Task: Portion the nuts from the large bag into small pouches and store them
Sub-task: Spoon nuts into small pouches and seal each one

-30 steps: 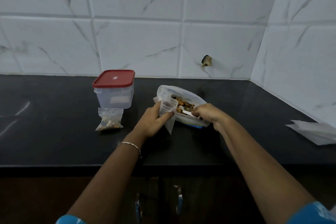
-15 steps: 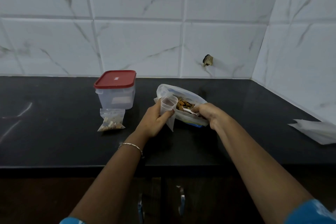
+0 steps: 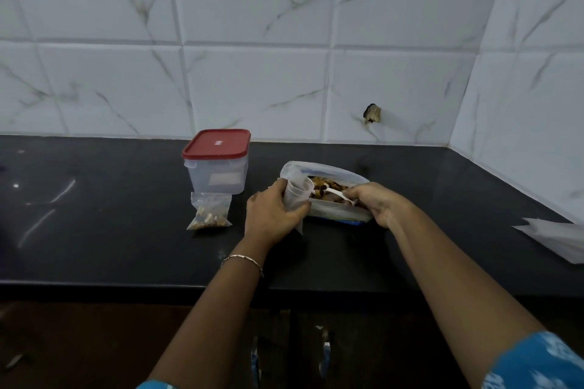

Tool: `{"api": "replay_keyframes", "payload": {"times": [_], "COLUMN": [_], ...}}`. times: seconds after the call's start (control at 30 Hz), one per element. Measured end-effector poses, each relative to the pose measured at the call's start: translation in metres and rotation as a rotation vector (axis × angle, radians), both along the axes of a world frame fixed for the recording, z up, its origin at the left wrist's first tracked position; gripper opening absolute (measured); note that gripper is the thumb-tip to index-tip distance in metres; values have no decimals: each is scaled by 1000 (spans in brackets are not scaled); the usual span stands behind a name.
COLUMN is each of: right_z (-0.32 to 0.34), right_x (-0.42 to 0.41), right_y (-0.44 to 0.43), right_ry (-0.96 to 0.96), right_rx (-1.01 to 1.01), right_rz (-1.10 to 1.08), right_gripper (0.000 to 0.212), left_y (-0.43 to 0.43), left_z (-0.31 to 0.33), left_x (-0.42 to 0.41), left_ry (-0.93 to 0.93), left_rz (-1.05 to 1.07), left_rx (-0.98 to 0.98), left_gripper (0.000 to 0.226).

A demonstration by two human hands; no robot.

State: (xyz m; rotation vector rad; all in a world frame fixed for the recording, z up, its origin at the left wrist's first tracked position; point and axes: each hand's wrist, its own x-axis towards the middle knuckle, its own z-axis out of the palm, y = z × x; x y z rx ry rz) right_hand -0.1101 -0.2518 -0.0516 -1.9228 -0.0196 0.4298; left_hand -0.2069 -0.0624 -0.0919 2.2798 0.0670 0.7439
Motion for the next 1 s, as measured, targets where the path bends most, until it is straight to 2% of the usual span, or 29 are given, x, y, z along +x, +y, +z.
{"api": "replay_keyframes", "payload": {"times": [0.1,0.3,0.43,0.7,0.87,1.0], "right_z": [2,8,18,40,42,46], "right_x": [-6,-11,-14,-36,-47,-56], "right_y": [-3,-4,-6,-9,0,12], "right_ry": [-8,-42,-83,-113,-166,-294], "right_rx": [-7,53,72,100,-45,-185], "right_rz": [19,29,54,129,195,244], "right_gripper": [22,24,23,20,22,22], "left_y": [1,0,-3,-5,-4,-4], "left_z": [1,2,-2,1,1,1], "left_x": [0,-4,-7,-7,-7,-7], "left_ry": [34,90,110,77,51,52], "left_rz": [1,-76,-93,-52,-56,-63], "left_rx": [-26,-240,-269,-338,-366,-367], "left_gripper": [45,50,59,57,54,53]}}
